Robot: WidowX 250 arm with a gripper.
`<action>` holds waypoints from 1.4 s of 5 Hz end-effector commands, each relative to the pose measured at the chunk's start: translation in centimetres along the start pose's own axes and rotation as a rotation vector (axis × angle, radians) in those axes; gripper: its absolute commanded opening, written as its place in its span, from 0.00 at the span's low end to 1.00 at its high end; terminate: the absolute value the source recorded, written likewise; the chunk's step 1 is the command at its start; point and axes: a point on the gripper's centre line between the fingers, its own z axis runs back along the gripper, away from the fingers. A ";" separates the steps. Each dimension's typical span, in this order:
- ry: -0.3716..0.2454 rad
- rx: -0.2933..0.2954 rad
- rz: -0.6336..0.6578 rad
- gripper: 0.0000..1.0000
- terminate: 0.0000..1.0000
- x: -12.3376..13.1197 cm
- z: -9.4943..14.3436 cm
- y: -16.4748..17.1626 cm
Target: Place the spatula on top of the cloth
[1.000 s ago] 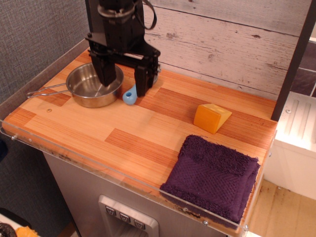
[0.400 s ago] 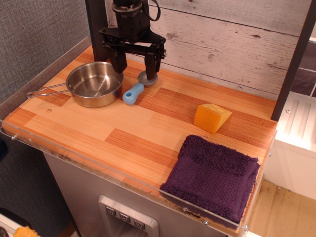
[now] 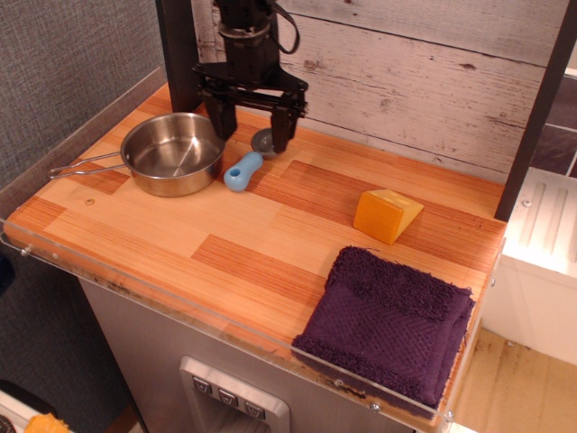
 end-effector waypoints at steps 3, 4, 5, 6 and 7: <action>-0.004 0.040 -0.029 1.00 0.00 0.5 -1.8 -0.5; 0.011 0.048 -0.032 1.00 0.00 0.5 -2.3 -0.7; 0.025 0.060 -0.038 1.00 0.00 0.3 -2.8 -1.0; 0.009 0.052 -0.042 0.00 0.00 0.3 -2.3 -1.3; -0.023 0.035 -0.046 0.00 0.00 0.5 -0.9 -1.5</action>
